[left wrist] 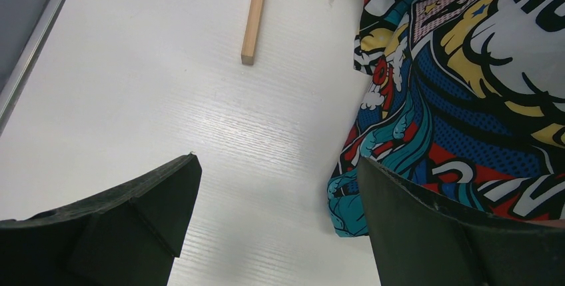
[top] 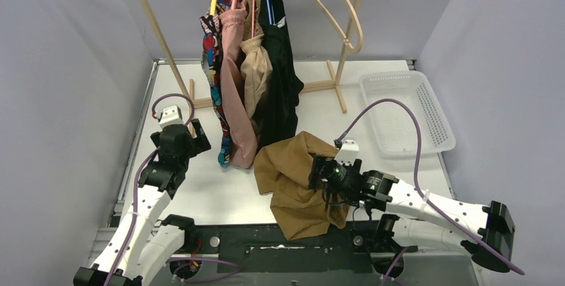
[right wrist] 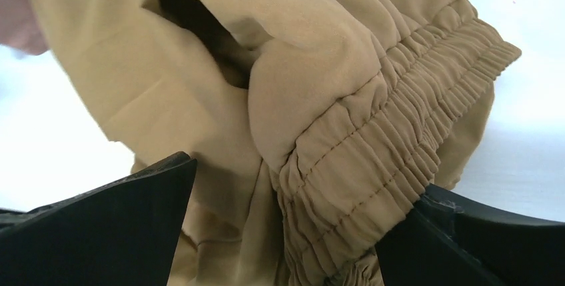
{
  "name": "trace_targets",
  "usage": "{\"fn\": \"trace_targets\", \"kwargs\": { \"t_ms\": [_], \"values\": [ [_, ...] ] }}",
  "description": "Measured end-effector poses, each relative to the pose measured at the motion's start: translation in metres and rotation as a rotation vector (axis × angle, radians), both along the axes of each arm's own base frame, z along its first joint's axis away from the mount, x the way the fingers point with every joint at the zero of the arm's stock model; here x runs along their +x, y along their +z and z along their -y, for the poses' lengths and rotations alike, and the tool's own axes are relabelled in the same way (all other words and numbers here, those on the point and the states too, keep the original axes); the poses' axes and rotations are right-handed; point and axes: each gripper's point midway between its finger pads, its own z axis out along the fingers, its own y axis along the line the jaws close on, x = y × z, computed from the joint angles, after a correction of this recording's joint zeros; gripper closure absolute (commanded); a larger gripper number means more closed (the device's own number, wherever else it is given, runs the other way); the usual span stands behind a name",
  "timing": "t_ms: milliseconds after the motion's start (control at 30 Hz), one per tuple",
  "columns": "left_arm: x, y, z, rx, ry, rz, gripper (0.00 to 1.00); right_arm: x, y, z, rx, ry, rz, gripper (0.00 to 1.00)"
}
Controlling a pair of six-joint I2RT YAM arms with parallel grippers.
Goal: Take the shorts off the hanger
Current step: Pick up the shorts at the center of the board.
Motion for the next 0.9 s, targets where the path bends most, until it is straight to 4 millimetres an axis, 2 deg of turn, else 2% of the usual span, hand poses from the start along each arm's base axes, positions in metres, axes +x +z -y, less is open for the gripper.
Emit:
{"fn": "trace_targets", "kwargs": {
  "t_ms": [100,233,400,500,633,767,900],
  "values": [
    [0.000,0.000,0.000,-0.001,-0.001,0.000,0.11,0.004,-0.013,0.005,-0.044,-0.028,-0.042,0.02],
    [0.000,0.000,0.001,-0.004,-0.006,-0.002,0.11,0.007,-0.031,-0.003,-0.133,-0.003,-0.098,0.02],
    [0.000,-0.001,0.002,-0.004,-0.007,-0.004,0.12,0.012,-0.068,-0.007,-0.318,0.009,-0.179,0.03],
    [0.000,-0.001,0.002,-0.004,-0.007,-0.004,0.12,0.014,-0.094,-0.004,-0.468,-0.005,-0.232,0.22],
    [0.000,-0.001,0.001,-0.004,-0.007,-0.004,0.11,0.024,-0.092,-0.021,-0.539,0.030,-0.199,0.46],
    [0.000,0.000,0.002,-0.004,-0.007,-0.002,0.11,0.025,-0.094,-0.029,-0.545,0.068,-0.180,0.85],
    [0.000,0.001,0.002,-0.005,-0.007,0.002,0.12,0.025,-0.096,-0.029,-0.536,0.079,-0.174,0.92]
  ]
}}
